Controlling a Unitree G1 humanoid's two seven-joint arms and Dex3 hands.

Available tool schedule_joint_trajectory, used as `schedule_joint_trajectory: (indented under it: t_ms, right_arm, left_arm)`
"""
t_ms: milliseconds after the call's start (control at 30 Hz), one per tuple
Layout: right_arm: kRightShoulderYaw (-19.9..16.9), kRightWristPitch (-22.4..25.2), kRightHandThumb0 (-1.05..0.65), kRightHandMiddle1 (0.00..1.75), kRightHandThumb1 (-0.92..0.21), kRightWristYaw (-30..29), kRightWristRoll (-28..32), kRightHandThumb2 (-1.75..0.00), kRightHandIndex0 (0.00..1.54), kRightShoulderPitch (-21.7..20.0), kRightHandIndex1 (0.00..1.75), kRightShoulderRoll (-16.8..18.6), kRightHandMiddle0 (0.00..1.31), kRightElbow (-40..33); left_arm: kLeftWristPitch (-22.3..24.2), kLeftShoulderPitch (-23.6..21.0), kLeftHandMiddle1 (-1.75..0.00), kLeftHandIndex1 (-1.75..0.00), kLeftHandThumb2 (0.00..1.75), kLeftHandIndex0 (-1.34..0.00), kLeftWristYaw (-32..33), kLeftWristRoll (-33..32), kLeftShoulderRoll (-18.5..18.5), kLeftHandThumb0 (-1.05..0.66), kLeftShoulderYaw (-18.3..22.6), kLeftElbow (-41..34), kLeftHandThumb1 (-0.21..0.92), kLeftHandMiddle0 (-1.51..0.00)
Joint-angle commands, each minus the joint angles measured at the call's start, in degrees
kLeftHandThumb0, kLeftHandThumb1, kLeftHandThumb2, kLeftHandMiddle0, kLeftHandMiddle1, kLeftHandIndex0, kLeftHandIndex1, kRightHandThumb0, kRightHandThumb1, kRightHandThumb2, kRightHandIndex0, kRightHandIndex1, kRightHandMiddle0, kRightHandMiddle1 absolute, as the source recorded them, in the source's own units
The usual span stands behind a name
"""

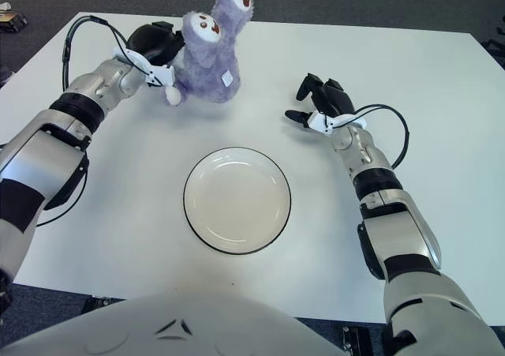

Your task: Put the doll into the plate.

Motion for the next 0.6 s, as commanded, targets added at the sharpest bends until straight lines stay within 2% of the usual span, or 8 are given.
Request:
schedule_joint_trajectory:
  t_ms: [0,233,433,567]
  right_arm:
    - [1.02,1.05,-0.35,1.75,-0.92,2.41,-0.18,-0.52,0.37,2.22,1.51,0.40,0.19,1.79]
    - [1.14,1.20,-0.35,1.75,-0.92,2.59,-0.30,-0.52,0.38,1.97,1.54,0.43,0.19,2.09]
    - [1.28,1.29,-0.35,1.75,-0.92,2.64,-0.46,-0.52,0.38,1.71,1.54,0.41,0.19,2.51]
    - [1.40,0.84,-0.35,1.75,-0.92,2.48,-0.66,-0.52,0.39,1.63,1.55,0.30,0.19,2.69]
  left_arm:
    - [-1.18,-0.92,-1.75,-1.75,1.66,-1.10,0.56,-0.61,1.28,0.60,1.22,-3.00,0.03,-0.85]
    - [-2.85,0.03,-1.75,-1.75,1.65,-1.07,1.28,-0.64,2.61,0.60,2.47,-7.28,0.04,-0.84]
    - [-4.27,0.89,-1.75,-1.75,1.65,-1.07,2.89,-0.70,2.37,0.59,3.26,-9.01,0.05,-0.84]
    - [-5.63,2.75,-1.75,-1.75,1.65,-1.07,2.87,-1.25,2.34,0.60,4.08,-12.93,0.04,-0.84]
